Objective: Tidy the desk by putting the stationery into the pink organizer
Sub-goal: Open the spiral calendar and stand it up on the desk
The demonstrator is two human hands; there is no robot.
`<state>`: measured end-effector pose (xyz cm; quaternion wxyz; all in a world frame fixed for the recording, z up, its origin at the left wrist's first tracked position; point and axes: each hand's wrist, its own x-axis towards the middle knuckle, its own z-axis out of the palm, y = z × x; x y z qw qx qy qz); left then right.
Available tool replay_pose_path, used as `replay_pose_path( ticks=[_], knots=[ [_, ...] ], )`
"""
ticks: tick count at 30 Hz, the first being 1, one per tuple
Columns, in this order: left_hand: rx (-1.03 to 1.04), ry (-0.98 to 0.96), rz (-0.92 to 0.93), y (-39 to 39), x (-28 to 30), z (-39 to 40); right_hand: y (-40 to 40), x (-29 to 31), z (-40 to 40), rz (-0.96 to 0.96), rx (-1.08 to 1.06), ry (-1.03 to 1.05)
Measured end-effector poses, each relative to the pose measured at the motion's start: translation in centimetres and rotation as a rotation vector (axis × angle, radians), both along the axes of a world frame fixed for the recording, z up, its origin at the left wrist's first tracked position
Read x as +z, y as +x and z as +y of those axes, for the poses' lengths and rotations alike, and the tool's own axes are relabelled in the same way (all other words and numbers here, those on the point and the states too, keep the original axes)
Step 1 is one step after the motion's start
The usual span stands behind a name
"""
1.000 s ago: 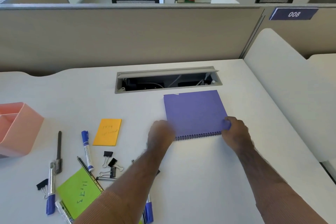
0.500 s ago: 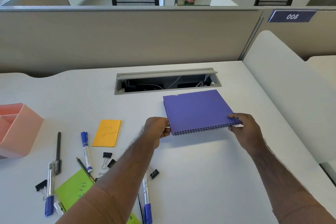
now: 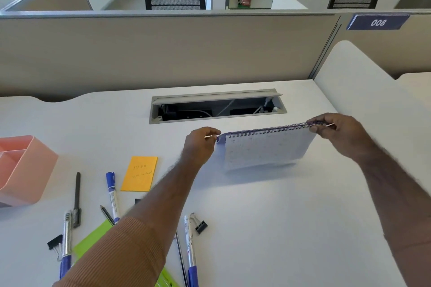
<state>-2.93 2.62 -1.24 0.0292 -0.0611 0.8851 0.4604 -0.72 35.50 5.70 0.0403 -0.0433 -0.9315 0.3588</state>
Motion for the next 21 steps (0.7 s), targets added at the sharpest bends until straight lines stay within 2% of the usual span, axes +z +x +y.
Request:
replay_pose_path(
  ticks=[3, 7, 13, 18, 21],
  knots=[
    [-0.091, -0.079, 0.005, -0.7, 0.0, 0.6, -1.2, 1.7, 0.4, -0.116, 0.002, -0.086],
    [-0.109, -0.021, 0.015, -1.0, 0.2, 1.0, -2.2, 2.7, 0.2, -0.178, -0.031, -0.150],
    [-0.107, 0.092, -0.054, -2.2, 0.2, 1.1, -3.1, 1.7, -0.8, -0.092, -0.160, -0.156],
    [-0.085, 0.075, -0.026, -3.0, 0.5, 1.4, -2.9, -0.7, -2.0, 0.057, -0.283, -0.199],
    [-0.059, 0.076, -0.038, -3.4, 0.5, 1.9, -2.5, -3.7, -2.2, 0.054, -0.335, -0.237]
  ],
)
